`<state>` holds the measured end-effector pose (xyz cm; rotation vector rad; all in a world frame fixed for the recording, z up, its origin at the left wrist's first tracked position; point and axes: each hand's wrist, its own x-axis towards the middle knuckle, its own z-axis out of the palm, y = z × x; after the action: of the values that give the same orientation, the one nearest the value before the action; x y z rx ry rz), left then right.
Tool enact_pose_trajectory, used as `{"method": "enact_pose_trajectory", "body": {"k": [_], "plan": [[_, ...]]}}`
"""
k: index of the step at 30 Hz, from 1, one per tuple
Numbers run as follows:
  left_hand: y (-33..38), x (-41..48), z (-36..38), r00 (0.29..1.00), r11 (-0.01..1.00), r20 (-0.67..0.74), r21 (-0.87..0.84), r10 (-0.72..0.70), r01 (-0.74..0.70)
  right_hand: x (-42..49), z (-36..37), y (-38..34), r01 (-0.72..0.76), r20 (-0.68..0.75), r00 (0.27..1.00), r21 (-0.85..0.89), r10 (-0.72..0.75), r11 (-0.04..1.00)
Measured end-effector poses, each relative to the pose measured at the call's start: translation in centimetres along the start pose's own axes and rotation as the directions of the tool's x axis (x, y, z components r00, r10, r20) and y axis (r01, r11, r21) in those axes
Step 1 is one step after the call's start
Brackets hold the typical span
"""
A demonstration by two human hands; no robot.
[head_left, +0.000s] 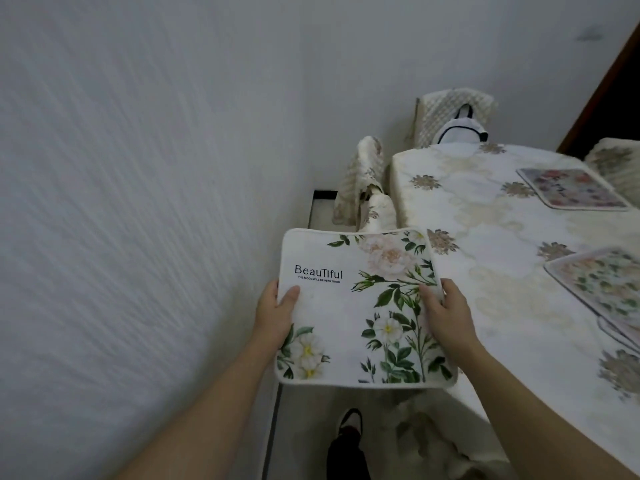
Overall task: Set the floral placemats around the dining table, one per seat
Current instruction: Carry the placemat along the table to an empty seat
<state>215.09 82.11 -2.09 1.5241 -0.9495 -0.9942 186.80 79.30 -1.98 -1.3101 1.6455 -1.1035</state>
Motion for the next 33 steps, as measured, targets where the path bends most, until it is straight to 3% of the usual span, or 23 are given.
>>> {"method": "enact_pose_trajectory", "body": {"k": [14,25,29,33], "plan": [[5.2,25.8,9.9,0.999,0.996,0.025,0.083,0.020,-0.022,26.8,4.0,-2.1,0.000,-0.052,0.999,0.021,0.001,1.000],[7.5,38.8,17.2,0.990,0.996,0.138,0.091,0.004,-0.017,38.9,3.5,-2.1,-0.075,-0.094,0.992,0.075,0.082,0.994],[8.5,43.6,21.2,0.969,0.992,0.243,0.106,0.036,-0.063,42.2,2.7,-1.3,-0.099,-0.186,0.976,0.099,0.116,0.990],[9.6,49.3,27.5,0.903,0.983,0.423,0.120,0.077,-0.140,45.5,1.1,0.3,-0.149,-0.322,0.930,0.114,0.179,0.982]]}}
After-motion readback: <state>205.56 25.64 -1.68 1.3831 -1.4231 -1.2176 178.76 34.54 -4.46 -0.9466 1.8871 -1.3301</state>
